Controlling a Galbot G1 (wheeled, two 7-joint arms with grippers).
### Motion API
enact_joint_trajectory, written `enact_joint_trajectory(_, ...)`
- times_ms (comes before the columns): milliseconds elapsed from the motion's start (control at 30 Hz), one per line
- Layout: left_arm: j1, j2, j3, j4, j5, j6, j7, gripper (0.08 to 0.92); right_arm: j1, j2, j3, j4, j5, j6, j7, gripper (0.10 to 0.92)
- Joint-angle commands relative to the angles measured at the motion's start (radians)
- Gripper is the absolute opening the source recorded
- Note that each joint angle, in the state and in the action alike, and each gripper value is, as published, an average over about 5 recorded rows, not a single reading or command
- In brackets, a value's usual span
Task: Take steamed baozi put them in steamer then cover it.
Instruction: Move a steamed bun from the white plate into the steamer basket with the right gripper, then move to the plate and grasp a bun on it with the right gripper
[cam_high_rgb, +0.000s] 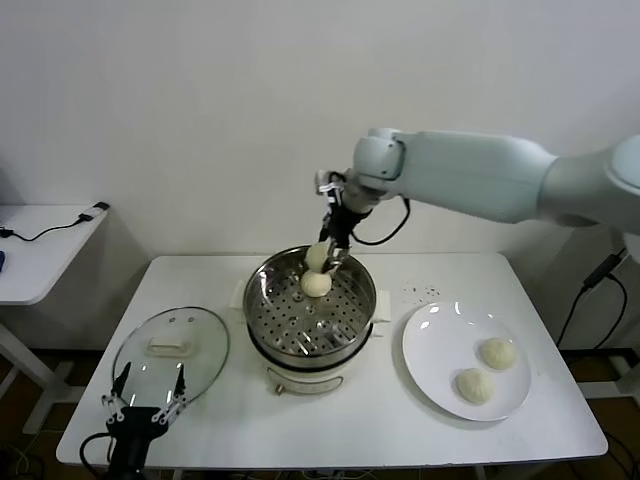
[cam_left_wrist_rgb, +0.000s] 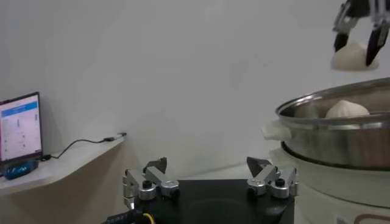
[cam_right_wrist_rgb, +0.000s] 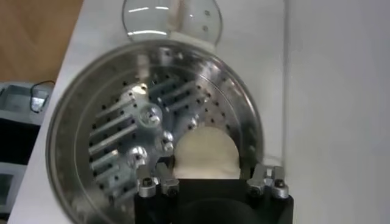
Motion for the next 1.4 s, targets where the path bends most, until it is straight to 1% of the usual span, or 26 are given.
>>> enact_joint_trajectory(33,0.004,0.000,0.001,0.004,0.004,-0.005,0.001,0.823,-0.094,0.123,0.008,-0.021,0.020,-0.020,0.031,0.696)
enact_joint_trajectory(333,0.004,0.008,-0.008,0.002,-0.005,-0.007,0.001,0.823,-0.165,0.162,0.021,-0.082,-0.012,-0.019,0.035,0.696)
enact_joint_trajectory(567,-0.001,0.008,-0.008,0.009,-0.006,-0.005,0.001,0.823,-0.180,0.157,0.021,-0.097,-0.028,-0.019,0.034,0.703)
enact_joint_trajectory(767,-0.007,0.006,-0.005,0.010,-0.007,-0.002,0.000,0.823,-0.183,0.144,0.030,-0.093,-0.036,-0.029,0.034,0.804)
enact_joint_trajectory(867,-0.009,0.005,-0.004,0.008,-0.006,0.000,0.000,0.823,-0.164,0.121,0.035,-0.069,-0.038,-0.031,0.031,0.820)
enact_joint_trajectory(1000,-0.007,0.006,-0.005,0.007,-0.006,0.001,-0.001,0.823,-0.099,0.044,0.049,0.011,-0.050,-0.026,0.018,0.822)
enact_joint_trajectory(1100,-0.005,0.007,-0.004,0.006,-0.004,0.001,-0.001,0.823,-0.019,-0.048,0.056,0.081,-0.055,-0.014,0.001,0.823)
enact_joint_trajectory(1267,-0.006,0.005,0.003,0.003,0.002,0.003,0.000,0.823,0.123,-0.256,0.007,0.218,-0.064,0.031,-0.050,0.823)
enact_joint_trajectory(1400,-0.012,0.003,0.007,0.003,0.004,0.009,0.000,0.823,0.182,-0.431,-0.029,0.347,-0.124,0.066,-0.091,0.823)
